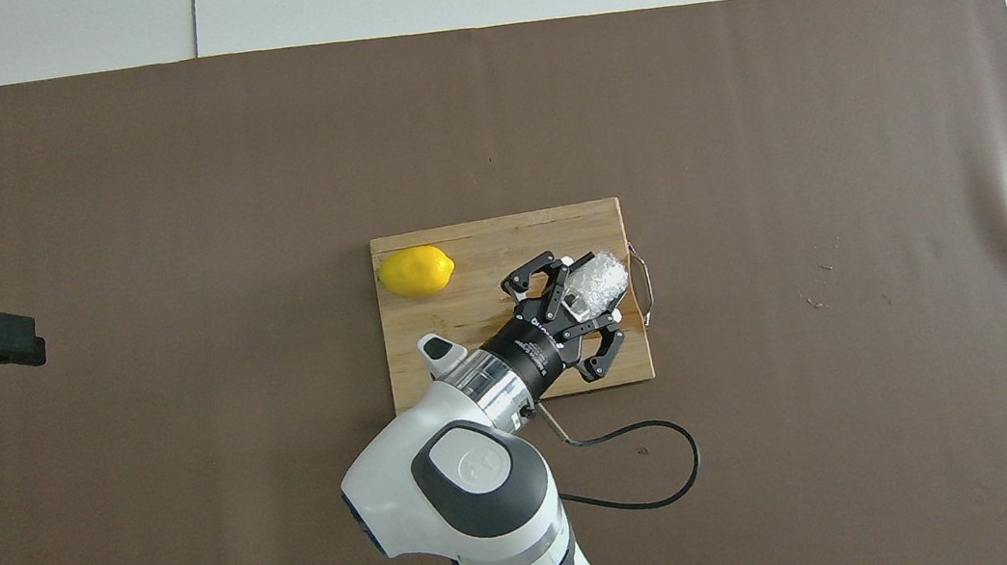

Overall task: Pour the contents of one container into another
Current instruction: 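Turn the clear glass upright and move it away from the board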

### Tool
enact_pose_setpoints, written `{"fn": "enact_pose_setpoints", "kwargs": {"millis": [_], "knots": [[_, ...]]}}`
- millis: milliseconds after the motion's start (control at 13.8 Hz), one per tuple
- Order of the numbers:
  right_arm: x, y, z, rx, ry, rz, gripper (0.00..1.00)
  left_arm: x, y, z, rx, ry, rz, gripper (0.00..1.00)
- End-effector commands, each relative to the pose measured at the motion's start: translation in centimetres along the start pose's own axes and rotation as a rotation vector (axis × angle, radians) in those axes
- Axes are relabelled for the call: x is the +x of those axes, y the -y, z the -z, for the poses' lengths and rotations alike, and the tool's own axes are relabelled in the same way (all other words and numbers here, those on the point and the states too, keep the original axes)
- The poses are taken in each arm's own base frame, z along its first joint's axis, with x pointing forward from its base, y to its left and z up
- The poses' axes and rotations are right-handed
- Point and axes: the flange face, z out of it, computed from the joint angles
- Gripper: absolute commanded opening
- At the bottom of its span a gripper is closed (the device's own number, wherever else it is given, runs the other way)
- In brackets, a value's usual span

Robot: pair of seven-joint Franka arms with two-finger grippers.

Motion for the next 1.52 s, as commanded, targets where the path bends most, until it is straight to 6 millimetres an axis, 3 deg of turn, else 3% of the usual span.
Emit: {"fn": "enact_pose_setpoints", "kwargs": {"millis": [0,218,363,653,870,1015,1451], "knots": [[-1.0,0.7,-1.0,-0.013,0.013,-0.013,0.00,-0.3,0.3,0.0,-0.010,0.012,-0.003,1.00],[-1.6,0.3,-2.2,0.001,0.006,-0.030,0.00,-0.3,0.3,0.0,-0.010,0.012,-0.003,1.00],[-3.5,-0.7,-3.8,0.034,-0.006,-0.073,0.00,-0.3,0.3,0.0,-0.010,0.012,-0.003,1.00],[-6.7,-1.5,-4.0,0.093,-0.090,-0.163,0.00,-0.3,0.3,0.0,-0.010,0.012,-0.003,1.00],[-12.3,-1.1,-8.2,0.218,-0.246,-0.303,0.00,-0.3,0.3,0.0,-0.010,0.012,-0.003,1.00],[-13.2,-0.9,-10.3,0.279,-0.302,-0.346,0.00,-0.3,0.3,0.0,-0.010,0.012,-0.003,1.00],[-15.8,1.7,-19.6,0.526,-0.484,-0.479,0.00,-0.3,0.3,0.0,-0.010,0.012,-0.003,1.00]]}}
